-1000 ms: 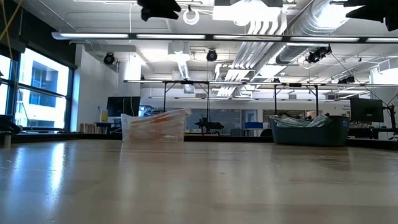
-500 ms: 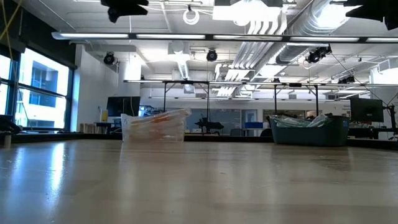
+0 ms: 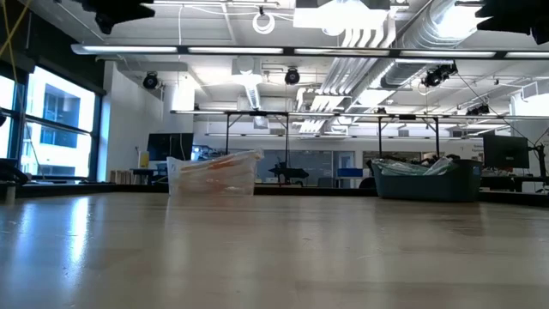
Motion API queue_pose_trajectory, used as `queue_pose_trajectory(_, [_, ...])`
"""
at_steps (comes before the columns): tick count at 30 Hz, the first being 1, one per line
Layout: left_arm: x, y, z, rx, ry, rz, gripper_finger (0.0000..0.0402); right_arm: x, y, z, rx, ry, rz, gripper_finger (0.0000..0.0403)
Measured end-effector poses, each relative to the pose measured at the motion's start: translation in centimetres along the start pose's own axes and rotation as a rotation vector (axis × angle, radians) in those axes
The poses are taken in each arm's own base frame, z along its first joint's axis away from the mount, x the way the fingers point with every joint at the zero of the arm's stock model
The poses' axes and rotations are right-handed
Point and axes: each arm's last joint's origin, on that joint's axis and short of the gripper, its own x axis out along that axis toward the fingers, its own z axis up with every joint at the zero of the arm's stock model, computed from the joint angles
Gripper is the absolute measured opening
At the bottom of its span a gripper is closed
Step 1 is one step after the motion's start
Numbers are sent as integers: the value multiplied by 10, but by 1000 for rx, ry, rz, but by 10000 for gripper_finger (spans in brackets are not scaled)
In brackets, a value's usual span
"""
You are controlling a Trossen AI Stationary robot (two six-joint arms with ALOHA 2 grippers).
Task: Pick & Place Toothbrushes
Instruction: Return to Home Position
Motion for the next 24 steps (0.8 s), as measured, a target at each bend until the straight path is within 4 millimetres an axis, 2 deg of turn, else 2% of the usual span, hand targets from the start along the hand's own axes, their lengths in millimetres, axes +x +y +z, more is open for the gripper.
queue_pose_trajectory(20, [-39, 8, -59, -54, -130, 128, 171, 0, 0, -1, -4, 15, -2, 172])
queue_pose_trajectory(24, [-39, 8, -64, -68, -107, 140, 171, 0, 0, -1, -4, 15, -1, 172])
